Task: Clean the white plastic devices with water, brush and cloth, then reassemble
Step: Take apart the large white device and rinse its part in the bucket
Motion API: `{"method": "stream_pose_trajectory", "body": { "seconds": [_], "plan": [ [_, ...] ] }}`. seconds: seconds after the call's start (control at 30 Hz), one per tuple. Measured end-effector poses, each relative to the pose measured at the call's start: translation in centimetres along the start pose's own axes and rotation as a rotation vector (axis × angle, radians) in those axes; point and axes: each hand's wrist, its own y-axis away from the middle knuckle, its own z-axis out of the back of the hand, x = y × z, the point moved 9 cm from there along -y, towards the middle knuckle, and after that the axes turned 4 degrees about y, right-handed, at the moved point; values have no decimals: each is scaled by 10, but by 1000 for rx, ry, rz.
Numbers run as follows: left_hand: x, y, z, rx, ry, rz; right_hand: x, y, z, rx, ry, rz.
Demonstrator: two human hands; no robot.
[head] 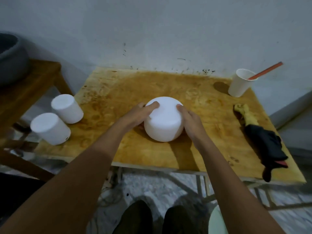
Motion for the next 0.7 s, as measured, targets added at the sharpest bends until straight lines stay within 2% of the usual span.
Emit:
{"method": "stream_pose_trajectory", "body": {
  "seconds": [0.23, 0.43, 0.53, 0.63, 0.7],
  "plan": [
    [8, -12, 0, 5, -43, -178, 0, 4, 7, -66, 86, 191],
    [18, 21, -13, -49, 111, -374, 4, 15, 9, -62, 125, 198],
    [28, 36, -22, -67, 76, -478, 16, 20, 16, -99, 198, 272],
    [32, 34, -21, -177, -21, -529, 35, 27, 17, -150, 281, 415],
    [32, 31, -21, -201, -30, -530, 41, 31, 6, -125, 431, 458]
  ]
}}
